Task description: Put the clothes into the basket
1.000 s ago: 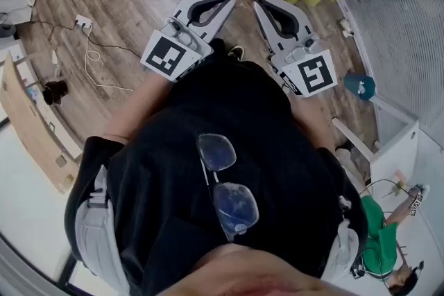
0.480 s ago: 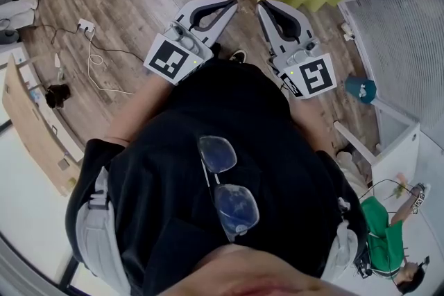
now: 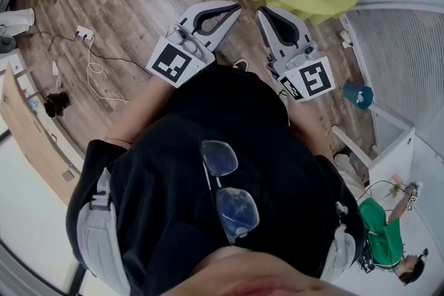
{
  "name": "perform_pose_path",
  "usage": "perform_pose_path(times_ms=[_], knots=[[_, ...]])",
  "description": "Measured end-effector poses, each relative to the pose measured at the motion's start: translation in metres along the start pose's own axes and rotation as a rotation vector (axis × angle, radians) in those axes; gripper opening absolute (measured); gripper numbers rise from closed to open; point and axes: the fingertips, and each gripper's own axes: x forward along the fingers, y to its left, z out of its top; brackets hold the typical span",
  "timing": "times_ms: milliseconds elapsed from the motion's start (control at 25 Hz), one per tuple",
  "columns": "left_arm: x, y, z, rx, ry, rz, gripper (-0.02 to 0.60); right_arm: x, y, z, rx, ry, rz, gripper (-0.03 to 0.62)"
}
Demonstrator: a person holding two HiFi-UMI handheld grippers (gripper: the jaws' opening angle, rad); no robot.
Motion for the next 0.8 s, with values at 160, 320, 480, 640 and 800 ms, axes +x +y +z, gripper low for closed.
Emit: perform_pose_path(times_ms=[160,320,480,640,800], knots=[[-0.008,0.041,-0.002,-0.013,0.001,-0.01,0.011,0.039,-0.003,-0.004,0.02,0.009,-0.02,0.028],[-0.016,0.077,-0.003,-0.024,0.0,-0.033,0.011,0.075,-0.002,-0.007,0.015,0.029,-0.044,0.028],[-0.023,0.111,-0.004,-0.027,0.002,-0.061,0.011,0.109,-0.004,-0.009,0.014,0.043,-0.072,0.028],[-0.026,0.142,-0.005,-0.032,-0.001,-0.096,0.011,0.14,-0.006,-0.012,0.01,0.055,-0.106,0.028],[-0.035,0.167,-0.005,-0.046,-0.009,-0.13,0.011,0.168,-0.004,-0.013,0.014,0.063,-0.14,0.028]])
